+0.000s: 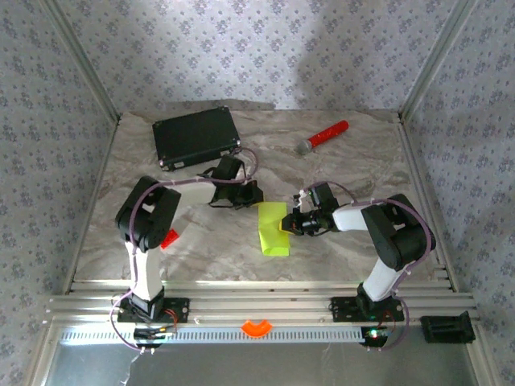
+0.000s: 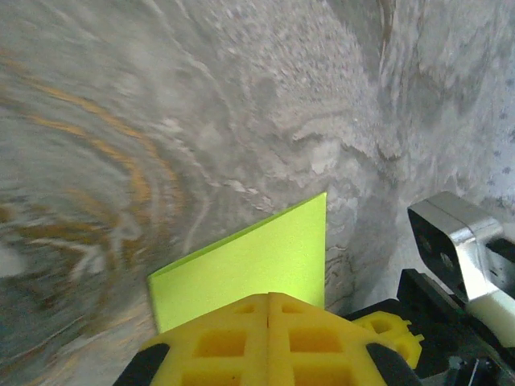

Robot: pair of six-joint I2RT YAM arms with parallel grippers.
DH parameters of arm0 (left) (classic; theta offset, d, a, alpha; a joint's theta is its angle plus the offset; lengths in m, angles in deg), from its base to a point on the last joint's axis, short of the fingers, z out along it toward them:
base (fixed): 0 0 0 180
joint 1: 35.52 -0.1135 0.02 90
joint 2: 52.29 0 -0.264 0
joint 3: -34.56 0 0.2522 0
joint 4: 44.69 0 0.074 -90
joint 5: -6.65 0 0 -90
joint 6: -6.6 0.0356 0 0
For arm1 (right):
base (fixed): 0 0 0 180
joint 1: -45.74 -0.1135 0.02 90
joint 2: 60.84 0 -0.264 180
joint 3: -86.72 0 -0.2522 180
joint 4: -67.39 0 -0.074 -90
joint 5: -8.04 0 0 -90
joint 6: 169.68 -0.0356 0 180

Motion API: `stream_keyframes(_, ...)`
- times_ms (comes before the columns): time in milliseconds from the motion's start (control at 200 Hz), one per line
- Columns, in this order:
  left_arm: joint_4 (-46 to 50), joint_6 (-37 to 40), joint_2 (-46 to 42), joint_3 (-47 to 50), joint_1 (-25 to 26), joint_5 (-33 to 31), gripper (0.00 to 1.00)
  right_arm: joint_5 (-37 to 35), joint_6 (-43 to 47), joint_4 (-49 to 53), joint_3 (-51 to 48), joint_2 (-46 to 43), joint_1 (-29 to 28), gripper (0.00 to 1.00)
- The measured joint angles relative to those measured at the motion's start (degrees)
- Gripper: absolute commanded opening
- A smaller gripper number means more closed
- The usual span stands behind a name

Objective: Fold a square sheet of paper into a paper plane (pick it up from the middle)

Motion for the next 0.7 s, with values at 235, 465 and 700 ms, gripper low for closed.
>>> stream_keyframes(235, 0.11, 0.09, 4.55, -1.7, -0.26, 0.13, 0.04, -0.07, 0.0, 0.0, -0.02, -0.04, 0.0, 0.0)
stream_keyframes(465, -0.85, -0.11, 4.59, -1.62, -3.32, -0.79, 0.04, -0.46, -1.11, -0.5, -0.5, -0.37, 0.0, 0.0)
stream_keyframes(700, -0.48, -0.17, 3.61, -1.27, -3.91, -2.47, 0.07, -0.92, -1.33, -0.59, -0.83, -0.81, -0.02, 0.0)
